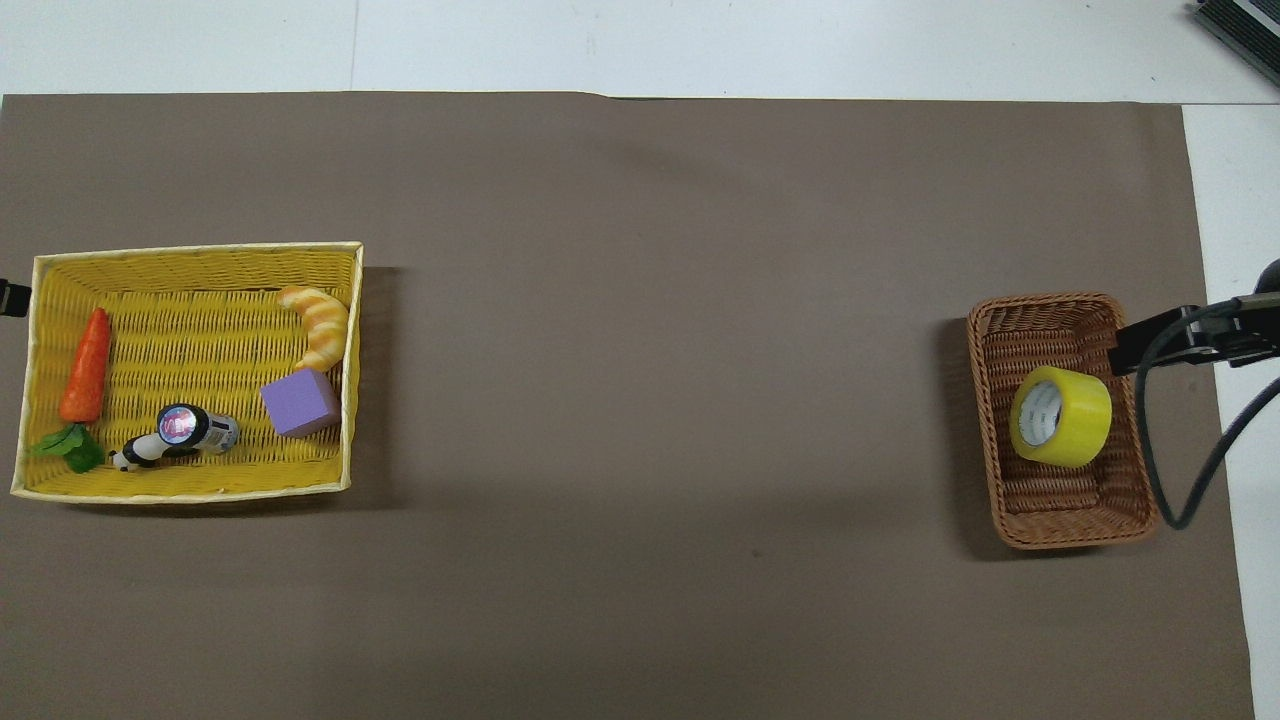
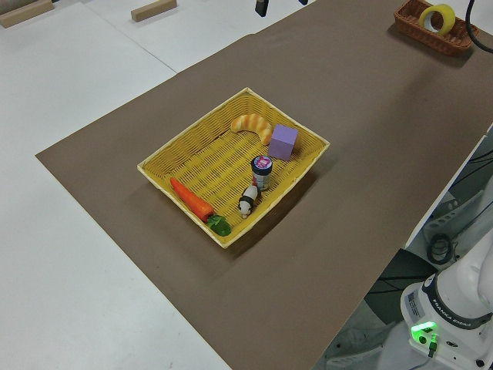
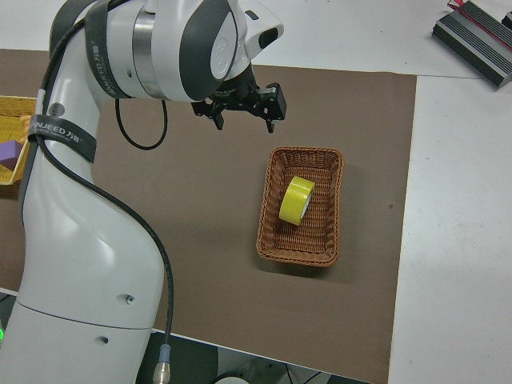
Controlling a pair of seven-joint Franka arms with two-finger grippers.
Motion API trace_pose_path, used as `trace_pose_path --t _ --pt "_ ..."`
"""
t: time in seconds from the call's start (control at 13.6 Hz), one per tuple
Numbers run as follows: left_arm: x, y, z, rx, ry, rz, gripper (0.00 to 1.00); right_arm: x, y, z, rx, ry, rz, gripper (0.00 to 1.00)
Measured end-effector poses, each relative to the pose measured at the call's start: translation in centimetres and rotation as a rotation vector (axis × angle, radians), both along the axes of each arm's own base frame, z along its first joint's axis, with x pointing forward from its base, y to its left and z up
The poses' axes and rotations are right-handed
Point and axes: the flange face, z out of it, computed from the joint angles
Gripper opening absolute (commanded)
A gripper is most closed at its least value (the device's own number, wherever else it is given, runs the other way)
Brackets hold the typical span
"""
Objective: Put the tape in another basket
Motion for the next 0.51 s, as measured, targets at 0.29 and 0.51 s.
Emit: trace_pose_path --t 0.29,0.51 --pt "-0.34 0.08 0.14 -0.001 -0.001 0.001 1.0 0.01 -0.13 0.01 -0.004 -0.001 -0.002 1.0" --pt "-0.33 0.08 0.08 -0.001 0.0 0.001 1.0 0.02 0.08 0.02 -0.004 -0.001 0.002 1.0"
